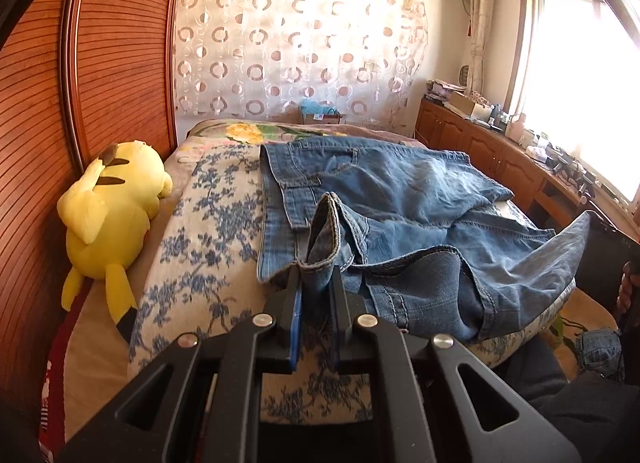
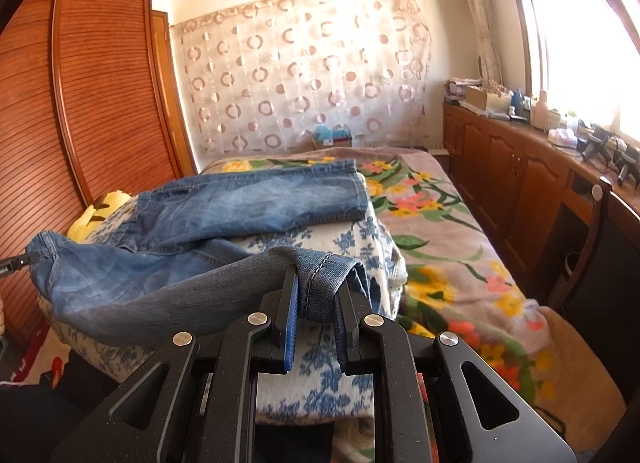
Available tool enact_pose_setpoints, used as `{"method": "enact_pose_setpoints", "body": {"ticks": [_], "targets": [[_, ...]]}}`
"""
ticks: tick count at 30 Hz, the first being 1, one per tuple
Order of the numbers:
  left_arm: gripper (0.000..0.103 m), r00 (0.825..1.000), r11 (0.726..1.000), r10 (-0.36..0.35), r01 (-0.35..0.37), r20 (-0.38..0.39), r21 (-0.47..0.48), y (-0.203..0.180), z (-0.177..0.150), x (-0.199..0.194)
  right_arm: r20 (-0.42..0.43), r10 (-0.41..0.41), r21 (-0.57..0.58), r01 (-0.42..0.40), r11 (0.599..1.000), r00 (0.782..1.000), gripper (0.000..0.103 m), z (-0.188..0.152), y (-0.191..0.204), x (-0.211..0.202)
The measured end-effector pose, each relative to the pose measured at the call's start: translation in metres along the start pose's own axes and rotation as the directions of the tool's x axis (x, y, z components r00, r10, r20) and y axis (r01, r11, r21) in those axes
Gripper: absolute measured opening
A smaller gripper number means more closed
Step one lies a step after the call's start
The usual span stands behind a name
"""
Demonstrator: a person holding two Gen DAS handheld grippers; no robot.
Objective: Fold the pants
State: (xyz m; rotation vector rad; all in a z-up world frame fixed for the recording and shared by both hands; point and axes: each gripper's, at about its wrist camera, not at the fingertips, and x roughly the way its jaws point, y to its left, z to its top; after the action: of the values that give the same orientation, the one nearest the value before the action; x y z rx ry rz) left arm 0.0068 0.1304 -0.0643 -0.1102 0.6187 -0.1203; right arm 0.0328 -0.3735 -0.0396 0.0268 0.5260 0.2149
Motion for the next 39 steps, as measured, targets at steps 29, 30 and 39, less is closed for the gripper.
{"method": "enact_pose_setpoints", "body": {"ticks": [29, 30, 39], "targets": [[0.006, 0.995, 1.000, -0.008, 0.005, 0.102, 0.031, -0.001, 0.086, 0.042, 0.121, -0.025, -0.093, 0.037, 0.995, 0.992, 0.012, 0.091, 0.009, 0.043], [0.006, 0.995, 1.000, -0.006, 0.003, 0.101, 0.031, 0.002, 0.087, 0.047, 0.117, -0.028, -0.091, 0.038, 0.995, 0.993, 0.012, 0.092, 0.008, 0.048], [0.005, 0.996, 1.000, 0.007, -0.009, 0.088, 0.022, 0.012, 0.105, 0.080, 0.088, -0.032, -0.052, 0.037, 0.998, 0.996, 0.012, 0.101, -0.003, 0.085]]}}
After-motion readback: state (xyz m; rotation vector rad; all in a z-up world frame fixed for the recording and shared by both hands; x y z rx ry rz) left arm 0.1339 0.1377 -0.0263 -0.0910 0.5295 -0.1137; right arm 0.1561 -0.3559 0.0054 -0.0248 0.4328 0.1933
